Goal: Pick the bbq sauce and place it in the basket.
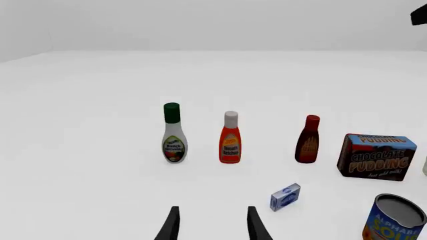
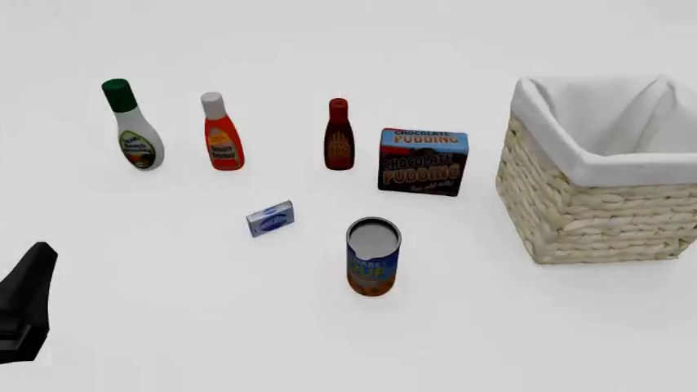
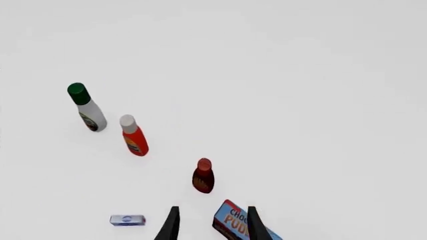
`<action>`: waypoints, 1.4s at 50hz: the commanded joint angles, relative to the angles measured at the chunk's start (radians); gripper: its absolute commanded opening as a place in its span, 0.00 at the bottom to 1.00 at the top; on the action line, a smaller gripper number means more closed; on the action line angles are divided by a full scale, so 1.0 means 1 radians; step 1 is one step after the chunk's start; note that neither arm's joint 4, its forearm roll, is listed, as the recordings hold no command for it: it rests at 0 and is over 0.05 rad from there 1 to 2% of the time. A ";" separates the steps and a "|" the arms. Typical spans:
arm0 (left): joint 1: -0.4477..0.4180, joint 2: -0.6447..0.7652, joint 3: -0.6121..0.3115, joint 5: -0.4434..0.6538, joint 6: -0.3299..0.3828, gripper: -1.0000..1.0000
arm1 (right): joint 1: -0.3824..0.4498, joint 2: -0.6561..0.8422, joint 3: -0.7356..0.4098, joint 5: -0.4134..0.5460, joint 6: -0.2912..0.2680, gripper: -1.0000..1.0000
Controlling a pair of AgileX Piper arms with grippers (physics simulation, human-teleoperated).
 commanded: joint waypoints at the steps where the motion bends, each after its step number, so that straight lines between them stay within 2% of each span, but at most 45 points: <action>1: 0.000 0.000 0.000 0.000 0.000 1.00 | 0.020 0.144 -0.174 0.071 0.010 1.00; 29: 0.000 0.000 0.000 0.000 0.000 1.00 | -0.005 0.489 -0.594 0.229 0.008 1.00; 42: 0.000 0.000 0.000 0.000 0.000 1.00 | -0.020 0.683 -0.870 0.344 0.020 1.00; 70: 0.000 0.000 0.000 0.000 0.000 1.00 | -0.020 0.796 -0.894 0.310 0.045 1.00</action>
